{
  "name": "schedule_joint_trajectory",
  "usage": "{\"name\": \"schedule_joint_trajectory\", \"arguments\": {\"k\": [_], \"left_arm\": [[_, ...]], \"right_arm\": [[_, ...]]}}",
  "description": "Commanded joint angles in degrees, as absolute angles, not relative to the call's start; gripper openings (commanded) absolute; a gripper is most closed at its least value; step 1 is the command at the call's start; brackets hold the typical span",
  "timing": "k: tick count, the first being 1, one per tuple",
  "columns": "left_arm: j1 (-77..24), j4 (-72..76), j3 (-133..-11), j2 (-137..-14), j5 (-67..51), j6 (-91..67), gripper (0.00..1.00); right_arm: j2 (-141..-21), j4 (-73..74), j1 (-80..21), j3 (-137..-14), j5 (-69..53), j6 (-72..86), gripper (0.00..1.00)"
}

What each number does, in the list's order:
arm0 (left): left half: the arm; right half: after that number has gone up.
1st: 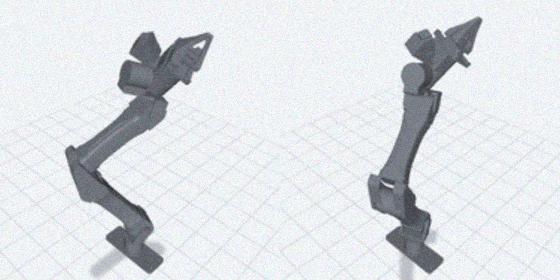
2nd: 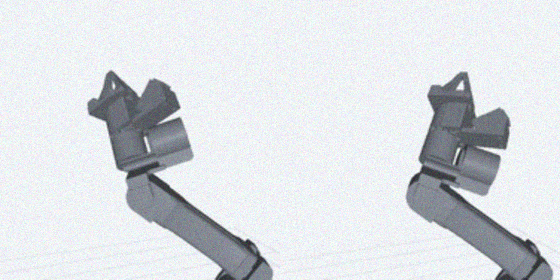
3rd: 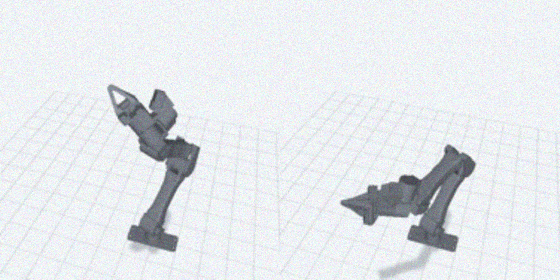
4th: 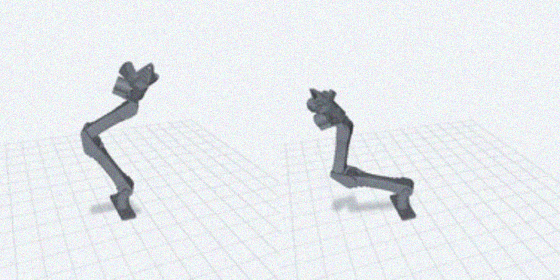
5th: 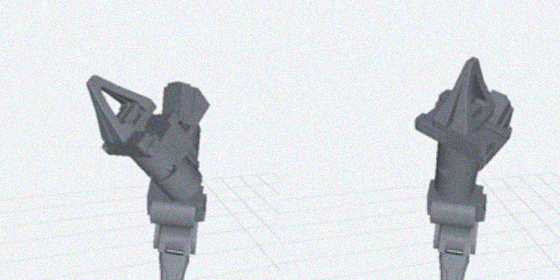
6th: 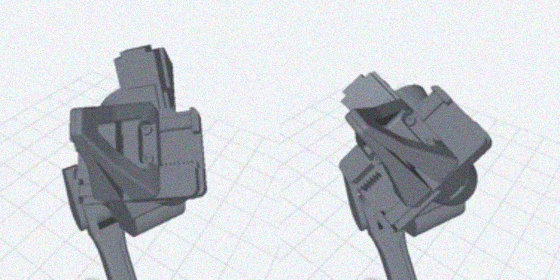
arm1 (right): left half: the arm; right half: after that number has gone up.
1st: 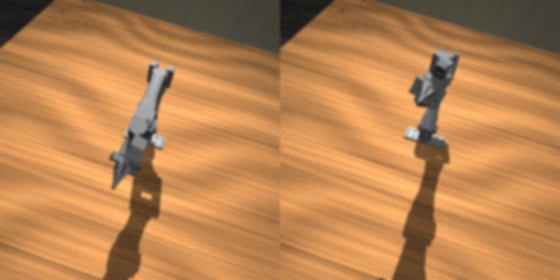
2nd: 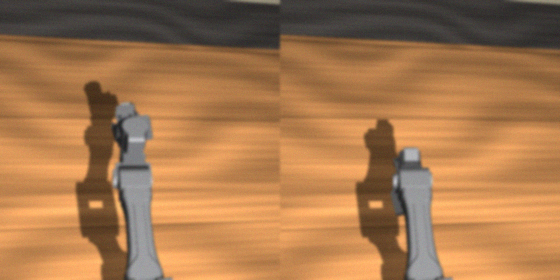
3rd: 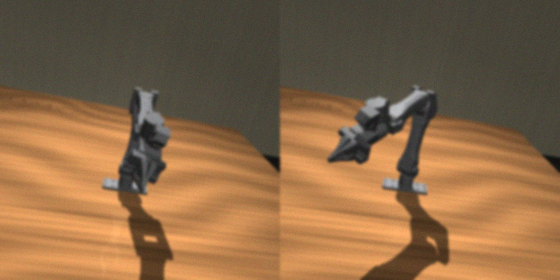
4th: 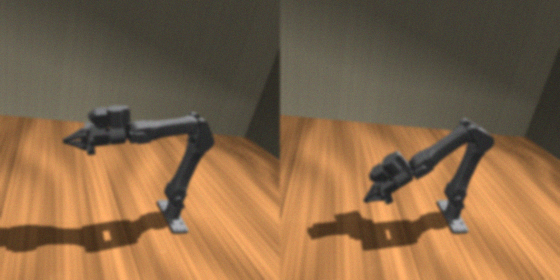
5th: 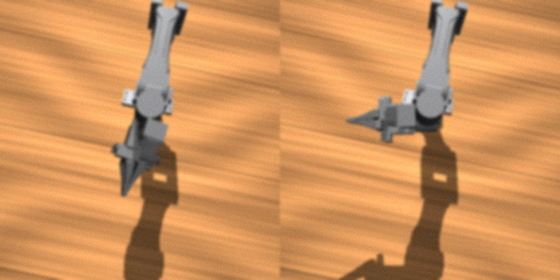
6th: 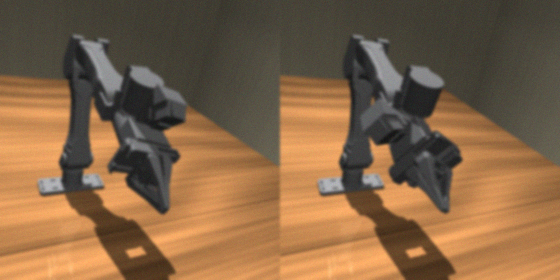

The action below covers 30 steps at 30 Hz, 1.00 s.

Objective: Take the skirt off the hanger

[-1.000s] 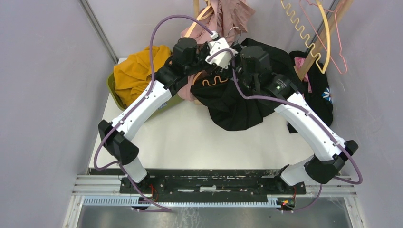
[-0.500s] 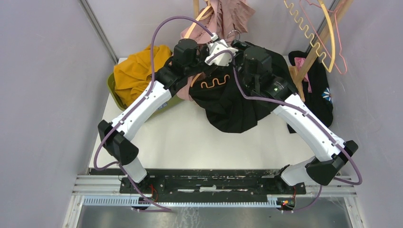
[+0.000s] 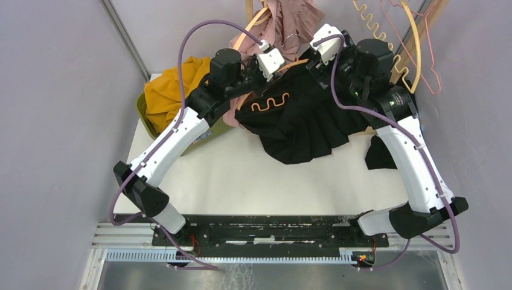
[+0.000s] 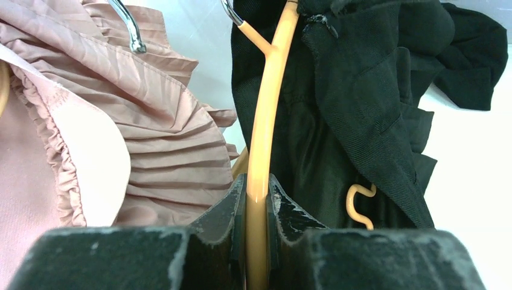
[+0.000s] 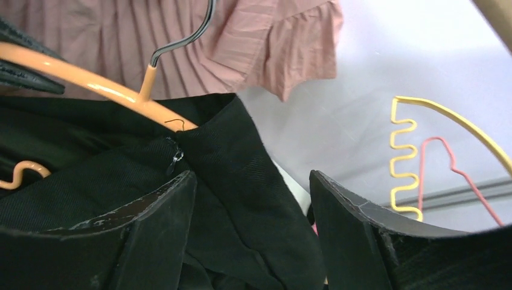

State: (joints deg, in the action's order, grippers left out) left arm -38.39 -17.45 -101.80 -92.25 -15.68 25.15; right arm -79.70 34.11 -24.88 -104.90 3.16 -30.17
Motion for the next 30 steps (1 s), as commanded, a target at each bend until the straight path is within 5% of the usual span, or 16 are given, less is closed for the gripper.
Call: {"name": "schedule_joint_trajectory", "arguments": {"k": [1, 19, 21, 24, 30], "left_arm": [[-38.7, -10.9, -101.4, -87.4, -17.1, 24.8, 0.03], [-38.7, -11.2, -97.9, -83.3, -15.8, 26.9, 0.03], [-38.7, -11.3, -97.7, -83.3, -15.3, 27.3, 0.03], [-38.7, -11.4, -97.7, -83.5, -14.4, 28.2, 0.03], [-38.6, -10.8, -98.3, -85.0, -14.7, 27.7, 0.03]], "right_arm": [[-79.4, 36.9, -23.5, -106.0, -8.0, -29.0, 0.74], [-85.6, 37.2, -21.3, -102.7, -17.4, -36.4, 0.66], [-85.9, 37.0, -21.3, -102.3, -18.5, -36.3, 0.52], [-85.3, 36.6, -21.3, -101.5, -19.1, -37.1, 0.03], [-81.7, 37.1, -21.1, -101.2, -16.8, -33.9, 0.01]]}}
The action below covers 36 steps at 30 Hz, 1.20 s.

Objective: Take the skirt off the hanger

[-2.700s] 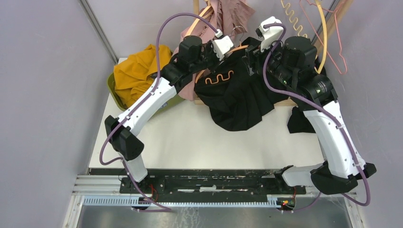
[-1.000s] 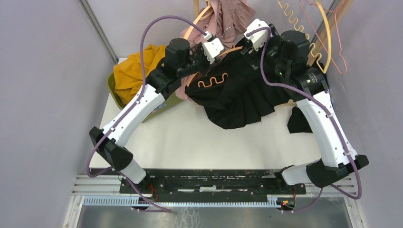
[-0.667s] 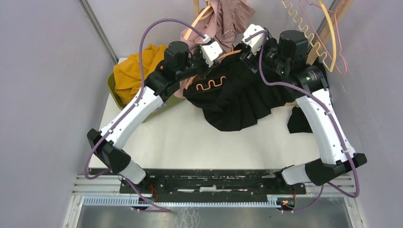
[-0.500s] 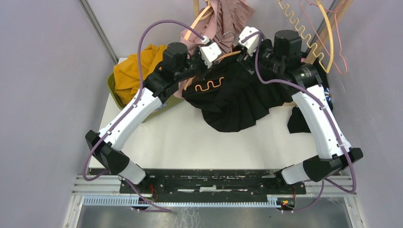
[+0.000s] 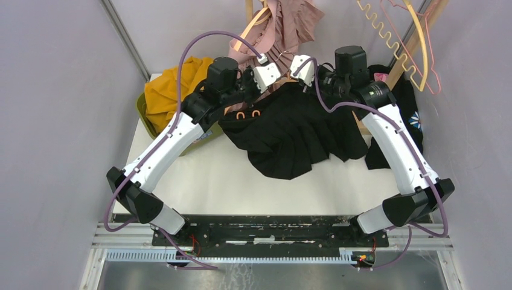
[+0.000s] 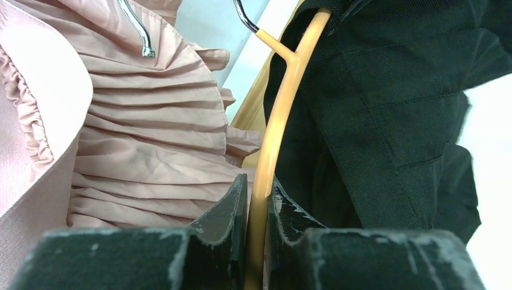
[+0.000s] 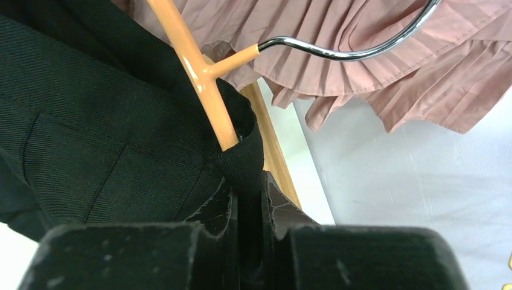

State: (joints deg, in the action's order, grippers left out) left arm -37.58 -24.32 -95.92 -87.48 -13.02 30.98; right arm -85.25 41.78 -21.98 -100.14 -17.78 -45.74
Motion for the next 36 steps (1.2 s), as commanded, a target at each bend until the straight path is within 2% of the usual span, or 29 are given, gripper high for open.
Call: {"name": "schedule_joint_trajectory", "arguments": {"k": [1, 7, 15, 18, 23, 29, 36], "left_arm": [[-38.7, -10.7, -98.3, -85.2, -14.8, 27.6, 0.03], [-38.7, -10.7, -98.3, -86.9, -14.2, 27.7, 0.03], [-38.7, -9.6, -99.7, -89.5, -15.1, 26.1, 0.03], [-38.6, -9.5, -100.3, -90.5, -15.5, 25.6, 0.03], [-38.7, -8.6, -100.4, -91.6, -16.3, 24.5, 0.03], [-38.7, -7.6, -100.5, -92.5, -16.3, 24.4, 0.03], [-38.7, -6.8, -101.9, -93.5, -16.8, 24.2, 0.03]], "right_arm": [[-80.8, 37.2, -21.1, -101.2, -16.3, -32.7, 0.01], [-74.4, 40.1, -21.2, -102.9, -16.3, -23.6, 0.01], [-71.9, 50.2, -21.3, -110.0, -27.7, -8.7, 0.01], [-71.1, 51.4, -21.3, -110.5, -24.4, -8.2, 0.01], [-71.8, 49.7, -21.3, -111.0, -22.7, -5.7, 0.01], [-74.3, 47.8, -22.1, -111.8, -28.1, -1.5, 0.01], [-74.8, 41.8, -22.6, -103.7, -33.5, 1.8, 0.01]]}}
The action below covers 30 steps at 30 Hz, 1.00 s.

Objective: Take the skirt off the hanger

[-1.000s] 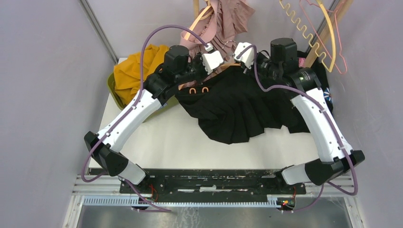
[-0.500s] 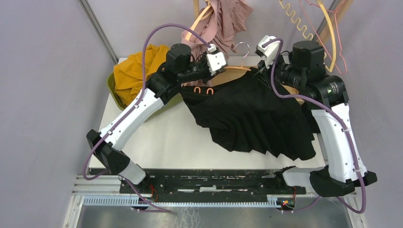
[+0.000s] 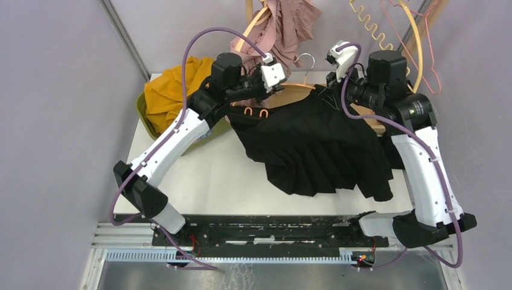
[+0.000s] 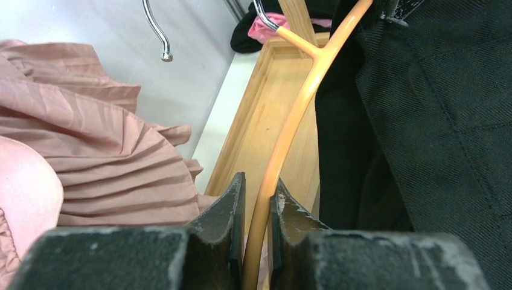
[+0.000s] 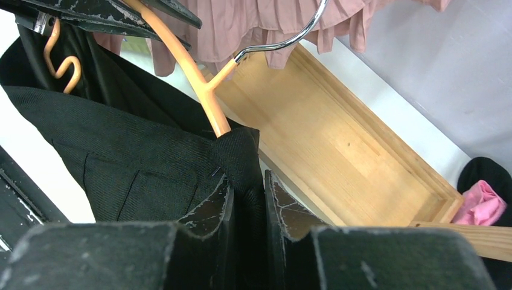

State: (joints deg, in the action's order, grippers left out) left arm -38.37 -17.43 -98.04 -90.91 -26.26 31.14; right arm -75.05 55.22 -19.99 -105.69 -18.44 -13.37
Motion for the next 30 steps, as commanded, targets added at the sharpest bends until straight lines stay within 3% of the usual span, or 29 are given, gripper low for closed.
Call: {"name": "schedule_joint_trajectory", "arguments": {"k": [1, 5, 8, 16, 25, 27, 28, 30], "left_arm": [[-38.6, -6.8, -102.2, -93.7, -16.8, 24.2, 0.03], [-38.4, -6.8, -102.9, -94.0, -16.7, 24.6, 0.03], [-38.1, -6.8, -103.0, -93.9, -16.5, 24.9, 0.03], [-37.0, -6.7, -102.5, -93.2, -16.5, 24.8, 0.03], [-36.7, -6.4, -101.2, -92.0, -16.3, 24.8, 0.03], [-36.6, -6.5, -100.9, -91.7, -16.2, 24.8, 0.03], [-36.5, -6.6, -100.8, -91.6, -16.2, 24.8, 0.03], [-36.6, -6.7, -100.6, -91.3, -16.1, 24.9, 0.03]], "right_arm": [[-75.2, 40.7, -22.6, -103.0, -35.0, 2.3, 0.01], [-77.6, 37.1, -22.8, -100.6, -40.4, 5.3, 0.03], [-79.3, 33.8, -23.0, -99.7, -44.6, 10.0, 0.14], [-81.3, 29.0, -23.7, -97.2, -48.4, 15.6, 0.27], [-83.6, 27.4, -24.8, -96.1, -52.2, 19.1, 0.52], [-83.6, 27.6, -24.9, -95.8, -52.4, 19.4, 0.49], [-83.7, 28.0, -24.9, -95.8, -52.4, 19.4, 0.42], [-83.5, 29.1, -25.0, -95.8, -51.3, 19.2, 0.12]]}}
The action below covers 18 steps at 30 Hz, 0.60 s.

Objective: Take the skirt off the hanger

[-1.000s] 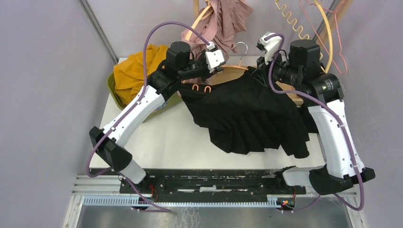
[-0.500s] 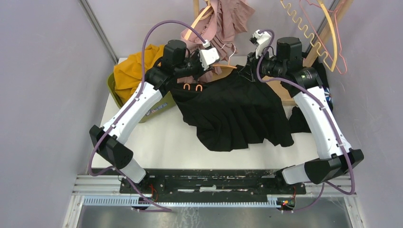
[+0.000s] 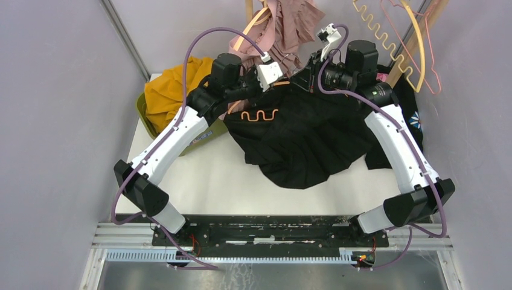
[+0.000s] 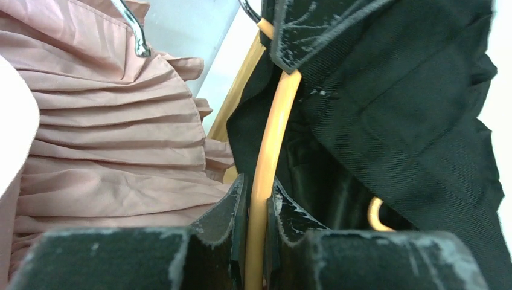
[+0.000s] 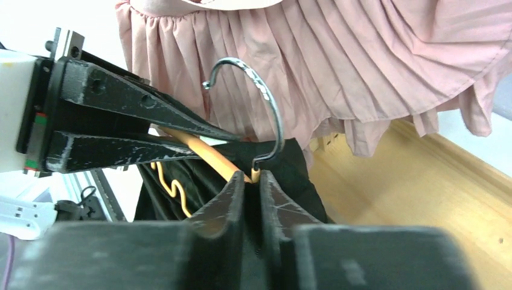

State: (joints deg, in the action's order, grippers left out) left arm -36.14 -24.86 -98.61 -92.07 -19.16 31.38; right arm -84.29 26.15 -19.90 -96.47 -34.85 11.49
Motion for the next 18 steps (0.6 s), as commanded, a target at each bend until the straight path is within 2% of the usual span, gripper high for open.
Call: {"name": "schedule_joint_trajectory", "arguments": {"k": [1, 7, 17, 18], "left_arm": [[-36.6, -6.8, -100.6, -91.2, -16.1, 25.0, 0.03], [-36.4, -6.9, -99.9, -90.7, -16.0, 25.0, 0.03], [-36.4, -6.9, -99.7, -90.3, -15.8, 25.1, 0.03], [-36.5, -6.9, -99.7, -90.4, -15.8, 25.1, 0.03]], "right_arm": [[-83.5, 30.1, -25.0, -95.8, -50.3, 18.6, 0.02], [-82.1, 34.3, -25.0, -95.4, -49.3, 14.1, 0.01], [-83.0, 36.3, -25.0, -102.4, -37.7, 7.1, 0.01], [-82.9, 35.6, -25.0, -102.3, -37.9, 6.8, 0.04]]}}
